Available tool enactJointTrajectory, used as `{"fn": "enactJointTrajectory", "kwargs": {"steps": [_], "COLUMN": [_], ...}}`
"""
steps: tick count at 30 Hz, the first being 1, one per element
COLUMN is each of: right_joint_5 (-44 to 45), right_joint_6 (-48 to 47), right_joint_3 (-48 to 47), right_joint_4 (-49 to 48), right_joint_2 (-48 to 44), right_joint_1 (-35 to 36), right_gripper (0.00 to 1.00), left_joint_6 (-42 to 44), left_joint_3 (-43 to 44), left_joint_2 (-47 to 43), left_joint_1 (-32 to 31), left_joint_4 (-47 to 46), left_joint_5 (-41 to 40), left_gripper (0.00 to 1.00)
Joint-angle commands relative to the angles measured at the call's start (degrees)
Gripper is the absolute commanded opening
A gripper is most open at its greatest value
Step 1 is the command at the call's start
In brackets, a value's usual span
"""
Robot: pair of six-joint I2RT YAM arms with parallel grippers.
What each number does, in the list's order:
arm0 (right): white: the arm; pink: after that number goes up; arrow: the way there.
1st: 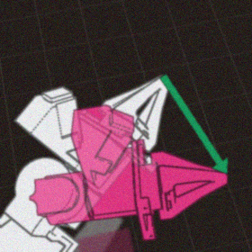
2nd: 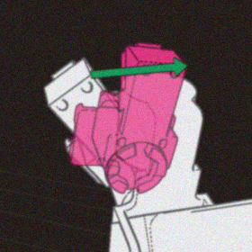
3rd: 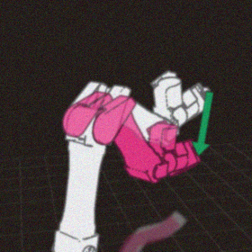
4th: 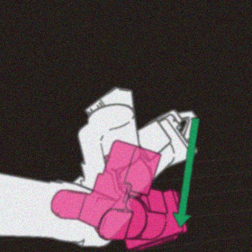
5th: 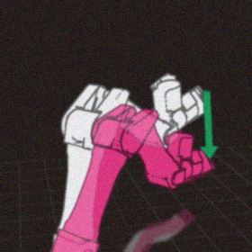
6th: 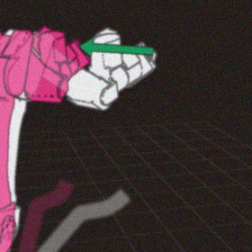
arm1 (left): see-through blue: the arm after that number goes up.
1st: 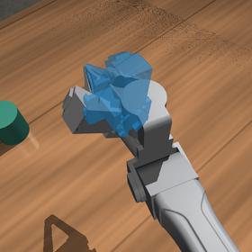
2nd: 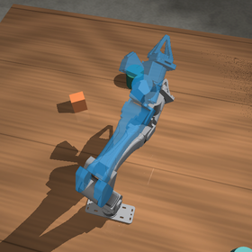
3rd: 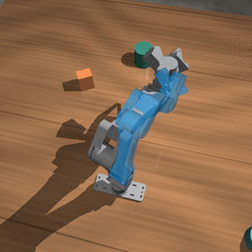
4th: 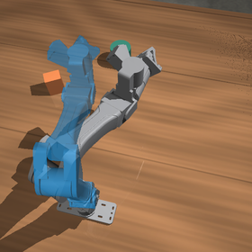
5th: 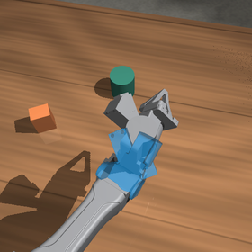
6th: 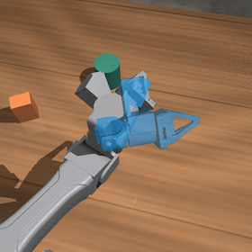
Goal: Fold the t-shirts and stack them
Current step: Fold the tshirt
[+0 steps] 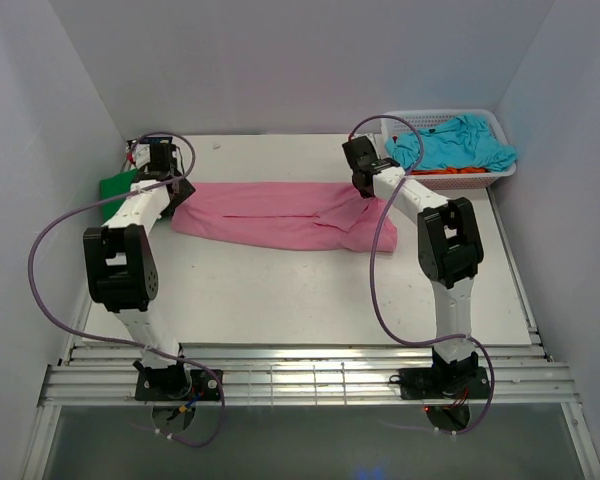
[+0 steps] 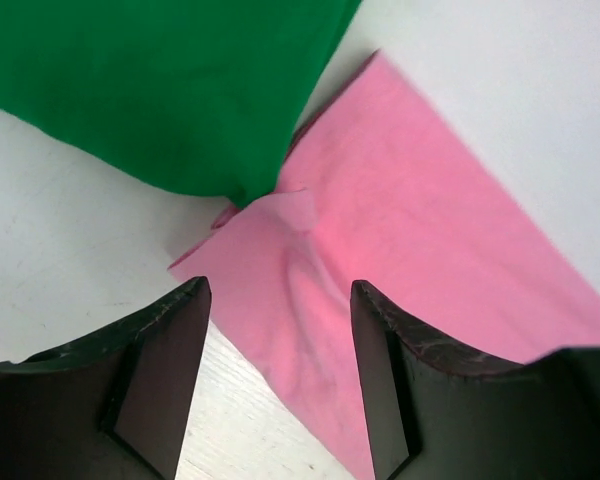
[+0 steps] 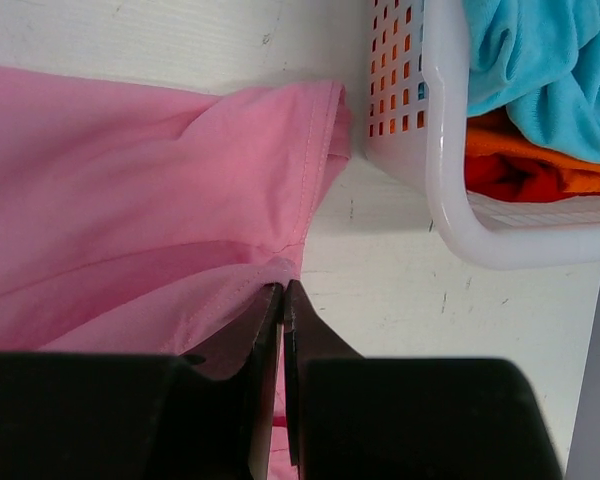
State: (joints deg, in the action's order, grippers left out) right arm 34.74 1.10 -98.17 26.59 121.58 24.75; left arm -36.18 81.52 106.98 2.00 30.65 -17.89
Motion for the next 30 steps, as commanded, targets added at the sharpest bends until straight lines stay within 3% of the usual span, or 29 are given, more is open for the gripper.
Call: {"fn": "enactJointTrajectory", "kwargs": {"steps": [1, 4, 7, 8, 11, 12, 13, 17, 22, 30], "right_joint_5": [2.95, 4.02, 3.40, 3.40, 4.99, 4.38, 1.32, -12.47, -24.88, -30.61], "right_joint_6": [0.74, 0.65, -0.40, -0.75, -0.84, -0.93, -0.84, 0.74, 3.99, 4.78], "right_joint_3": [-2.21, 1.22, 4.90, 6.05, 12.55, 13.87, 15.10, 19.76, 23.20, 26.27], "right_joint_4": [-1.36, -3.90, -6.46, -7.68, -11.63, -11.73, -11.65, -9.10, -11.12, -14.28], "right_joint_2": [-1.34, -5.46, -10.74, -13.62, -20.38, -21.90, -23.22, -26.92, -25.43, -21.39], "right_joint_1": [-0.32, -0.32, -0.23, 0.12, 0.82, 0.91, 0.91, 0.91, 1.00, 1.17], "right_gripper": [0.08, 0.10, 0.34, 0.49, 0.66, 0.67, 0.66, 0.64, 0.62, 0.58], "left_joint_6": [1.20, 2.34, 4.71, 5.07, 4.46, 3.93, 3.67, 1.74, 0.33, -0.90], "left_joint_3": [-3.46, -8.55, -13.04, -13.74, -14.28, -14.89, -15.33, -17.44, -17.27, -16.39], "left_joint_2": [-10.55, -14.86, -16.71, -16.54, -13.12, -11.28, -10.57, -7.49, -4.15, -0.20], "left_joint_1": [-1.99, -7.00, -13.06, -14.21, -17.02, -18.33, -19.04, -22.74, -26.52, -30.30], "left_joint_4": [-11.64, -17.18, -22.20, -22.74, -21.87, -21.60, -21.69, -21.69, -21.60, -21.87], "left_joint_5": [-1.18, -1.88, -3.03, -1.81, 1.35, 2.15, 2.51, 2.42, 2.78, 1.81], "left_gripper": [0.68, 0.66, 0.66, 0.65, 0.52, 0.34, 0.25, 0.03, 0.01, 0.00]}}
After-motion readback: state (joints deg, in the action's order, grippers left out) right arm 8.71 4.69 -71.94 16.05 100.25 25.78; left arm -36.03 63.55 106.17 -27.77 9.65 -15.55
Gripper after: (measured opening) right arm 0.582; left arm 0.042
